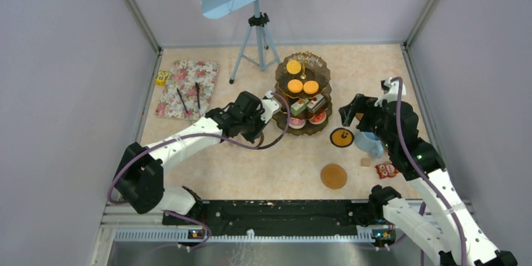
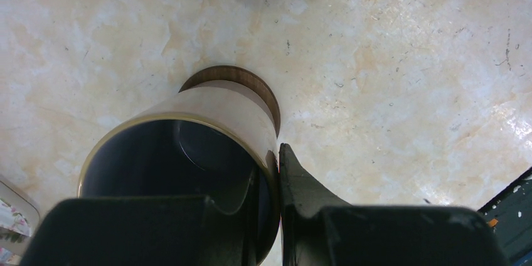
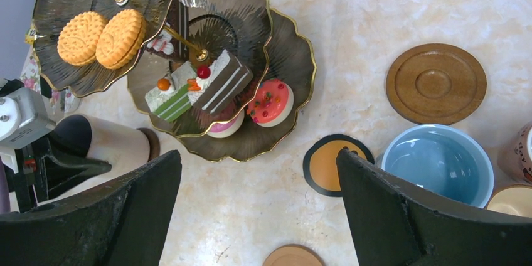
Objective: Serve the afternoon tea
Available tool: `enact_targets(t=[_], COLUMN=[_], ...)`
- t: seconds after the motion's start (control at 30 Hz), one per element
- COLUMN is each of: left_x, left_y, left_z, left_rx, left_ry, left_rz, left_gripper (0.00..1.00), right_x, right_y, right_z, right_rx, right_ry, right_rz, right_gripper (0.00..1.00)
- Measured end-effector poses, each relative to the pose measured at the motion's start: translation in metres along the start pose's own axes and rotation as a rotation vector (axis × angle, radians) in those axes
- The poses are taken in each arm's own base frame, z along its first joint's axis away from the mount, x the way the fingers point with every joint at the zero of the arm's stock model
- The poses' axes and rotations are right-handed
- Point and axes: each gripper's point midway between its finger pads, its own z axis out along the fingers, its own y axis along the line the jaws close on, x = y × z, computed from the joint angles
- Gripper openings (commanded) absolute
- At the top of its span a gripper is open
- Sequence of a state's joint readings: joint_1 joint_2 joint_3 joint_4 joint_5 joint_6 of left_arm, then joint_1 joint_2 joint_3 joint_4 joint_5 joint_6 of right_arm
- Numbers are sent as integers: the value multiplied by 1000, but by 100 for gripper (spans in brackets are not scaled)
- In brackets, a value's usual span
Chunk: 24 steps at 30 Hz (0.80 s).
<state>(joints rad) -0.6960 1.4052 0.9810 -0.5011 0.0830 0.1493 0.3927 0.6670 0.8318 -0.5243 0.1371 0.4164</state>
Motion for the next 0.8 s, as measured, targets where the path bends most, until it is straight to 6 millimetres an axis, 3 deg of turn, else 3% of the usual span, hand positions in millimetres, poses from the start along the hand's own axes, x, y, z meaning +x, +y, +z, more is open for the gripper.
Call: enact_targets(t=[0.4,0.8], left_x=[-4,-21], left_y=[2,4], left_z=[3,-5], left_rx=[-13,-22], left_ry=[-29,-102], left_rz=[1,14], left_gripper=[17,59], right_x=[1,21], right_y=[0,-12], right_z=[0,-5], right_rx=[1,62], right_ry=[3,108], right_rz=[7,-11], right_gripper=[92,92])
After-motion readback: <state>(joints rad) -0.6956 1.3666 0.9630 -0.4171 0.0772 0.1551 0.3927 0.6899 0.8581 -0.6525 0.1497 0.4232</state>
